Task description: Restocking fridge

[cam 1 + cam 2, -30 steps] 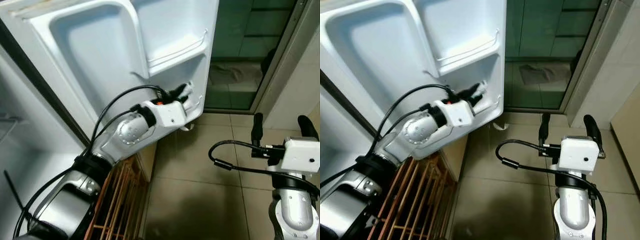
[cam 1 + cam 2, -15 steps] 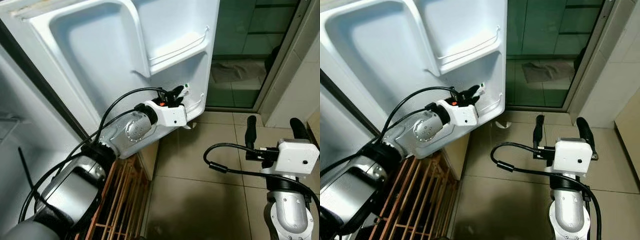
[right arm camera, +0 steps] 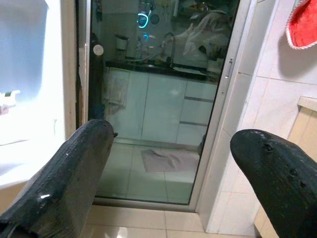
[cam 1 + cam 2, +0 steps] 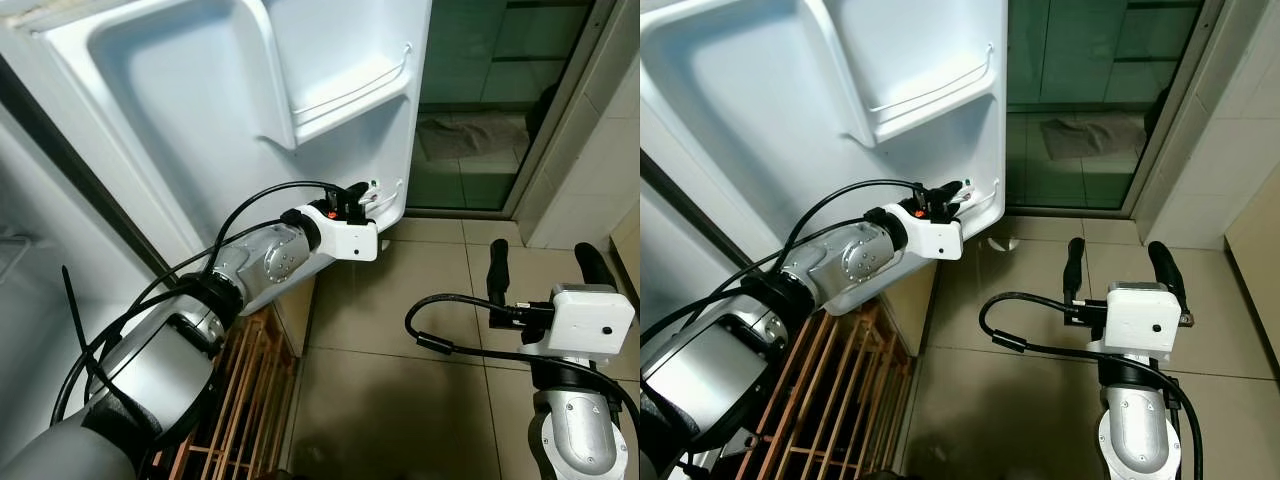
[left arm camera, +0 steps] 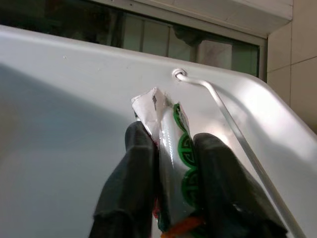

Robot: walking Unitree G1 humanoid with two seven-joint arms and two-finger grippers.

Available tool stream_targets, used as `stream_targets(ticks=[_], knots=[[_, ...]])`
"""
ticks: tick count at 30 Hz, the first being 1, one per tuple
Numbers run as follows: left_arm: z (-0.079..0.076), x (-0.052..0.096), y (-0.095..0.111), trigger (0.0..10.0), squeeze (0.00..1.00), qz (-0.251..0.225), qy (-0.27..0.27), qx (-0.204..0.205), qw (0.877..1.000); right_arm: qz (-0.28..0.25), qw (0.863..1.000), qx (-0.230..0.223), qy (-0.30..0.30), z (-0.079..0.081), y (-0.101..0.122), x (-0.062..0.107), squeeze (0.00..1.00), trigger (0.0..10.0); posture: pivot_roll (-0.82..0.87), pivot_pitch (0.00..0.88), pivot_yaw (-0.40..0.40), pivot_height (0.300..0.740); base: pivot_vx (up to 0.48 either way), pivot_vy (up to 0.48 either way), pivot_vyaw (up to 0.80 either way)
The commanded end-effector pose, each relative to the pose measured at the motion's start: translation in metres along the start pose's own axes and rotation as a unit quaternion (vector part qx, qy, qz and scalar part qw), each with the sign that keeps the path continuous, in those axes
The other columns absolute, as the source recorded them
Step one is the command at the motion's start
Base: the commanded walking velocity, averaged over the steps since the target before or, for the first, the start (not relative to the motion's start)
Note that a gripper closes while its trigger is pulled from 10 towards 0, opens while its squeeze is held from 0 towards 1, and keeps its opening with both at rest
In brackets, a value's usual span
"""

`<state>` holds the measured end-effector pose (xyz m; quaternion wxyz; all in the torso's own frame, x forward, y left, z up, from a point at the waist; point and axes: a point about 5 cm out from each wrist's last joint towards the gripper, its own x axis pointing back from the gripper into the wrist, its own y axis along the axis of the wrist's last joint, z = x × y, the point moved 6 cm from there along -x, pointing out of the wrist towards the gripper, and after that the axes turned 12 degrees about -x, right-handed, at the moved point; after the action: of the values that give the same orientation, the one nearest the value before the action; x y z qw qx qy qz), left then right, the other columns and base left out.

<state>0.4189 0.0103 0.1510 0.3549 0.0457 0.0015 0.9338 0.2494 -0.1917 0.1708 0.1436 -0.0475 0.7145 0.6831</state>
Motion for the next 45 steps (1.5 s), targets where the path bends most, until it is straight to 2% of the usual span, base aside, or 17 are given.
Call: stream_targets(ticks=[1,6,12,16,20,24,26,27,28,29,30,33,36,40,41,42,45], knots=[[0.002,0.000,-0.009,10.0,1.00,0.019,0.000,-0.001,1.000,-0.005,1.000,-0.001,0.004,0.001,0.006,0.001,0.07,10.0,-0.24,0.088,0.133,0.740,0.000,0.000,0.00],[0.003,-0.001,-0.018,10.0,1.00,0.046,-0.009,0.012,0.999,-0.005,1.000,0.001,0.005,0.001,0.007,0.000,0.07,10.0,-0.24,0.085,0.129,0.740,0.000,0.000,0.00],[-0.001,0.001,-0.027,10.0,1.00,0.070,-0.026,0.065,0.995,-0.004,1.000,0.003,0.007,0.000,0.006,-0.001,0.08,10.0,-0.24,0.079,0.124,0.740,0.000,0.000,0.00],[0.002,0.002,-0.029,10.0,1.00,0.071,-0.021,0.063,0.995,-0.004,1.000,0.003,0.008,0.000,0.006,-0.001,0.07,10.0,-0.24,0.079,0.124,0.740,0.000,0.000,0.00],[0.016,0.000,-0.020,10.0,1.00,0.033,-0.012,0.038,0.999,-0.003,1.000,0.002,0.009,0.001,0.006,-0.002,0.08,10.0,-0.23,0.075,0.113,0.740,0.000,0.000,0.00],[0.018,-0.002,-0.011,10.0,1.00,0.007,-0.021,0.031,0.999,-0.002,1.000,0.002,0.011,0.002,0.005,-0.003,0.07,10.0,-0.23,0.075,0.113,0.740,0.000,0.000,0.00],[0.020,-0.005,-0.006,10.0,1.00,0.002,-0.019,0.058,0.998,-0.003,1.000,0.002,0.012,0.002,0.005,-0.004,0.07,10.0,-0.23,0.073,0.115,0.740,0.000,0.000,0.00],[0.021,-0.005,-0.006,10.0,0.76,0.005,-0.016,0.099,0.995,-0.005,1.000,0.001,0.011,0.002,0.005,-0.005,0.08,10.0,-0.23,0.071,0.124,0.740,0.000,0.000,0.00],[0.021,-0.005,-0.006,10.0,0.76,0.005,-0.016,0.099,0.995,-0.005,1.000,0.001,0.011,0.002,0.005,-0.005,0.08,10.0,-0.23,0.071,0.124,0.740,0.000,0.000,0.00],[0.025,-0.007,-0.012,10.0,0.00,0.025,0.000,0.233,0.972,-0.008,1.000,0.001,0.008,0.002,0.007,-0.005,0.08,10.0,-0.23,0.071,0.124,0.740,0.000,0.000,0.00],[0.028,-0.005,-0.017,10.0,0.00,0.033,0.011,0.294,0.955,-0.010,1.000,-0.001,0.003,0.001,0.009,-0.005,0.07,10.0,-0.23,0.071,0.129,0.740,0.000,0.000,0.00],[0.037,0.004,-0.025,10.0,0.00,0.030,0.054,0.391,0.918,-0.017,1.000,-0.004,-0.006,-0.001,0.014,-0.004,0.07,10.0,-0.23,0.071,0.135,0.740,0.000,0.000,0.00],[0.043,0.029,-0.020,10.0,0.00,0.008,0.095,0.488,0.868,-0.023,1.000,-0.007,-0.015,-0.005,0.020,-0.002,0.07,10.0,-0.23,0.070,0.135,0.740,0.000,0.000,0.00],[0.022,0.072,-0.009,10.0,0.00,0.012,0.087,0.510,0.856,-0.011,1.000,-0.019,-0.017,-0.005,0.017,0.003,0.07,10.0,-0.20,0.067,0.116,0.740,0.000,0.000,0.00],[0.022,0.072,-0.009,10.0,0.00,0.012,0.087,0.510,0.856,-0.011,1.000,-0.019,-0.017,-0.005,0.017,0.003,0.07,10.0,-0.20,0.067,0.116,0.740,0.000,0.000,0.00],[0.009,0.091,-0.005,10.0,0.00,0.021,0.075,0.522,0.849,-0.002,0.999,-0.026,-0.020,-0.008,0.013,0.003,0.07,10.0,-0.17,0.059,0.103,0.740,0.000,0.000,0.00],[0.000,0.112,-0.005,10.0,0.00,0.038,0.073,0.532,0.843,0.002,0.999,-0.029,-0.024,-0.011,0.010,0.002,0.07,10.0,-0.16,0.055,0.098,0.740,0.000,0.000,0.00]])
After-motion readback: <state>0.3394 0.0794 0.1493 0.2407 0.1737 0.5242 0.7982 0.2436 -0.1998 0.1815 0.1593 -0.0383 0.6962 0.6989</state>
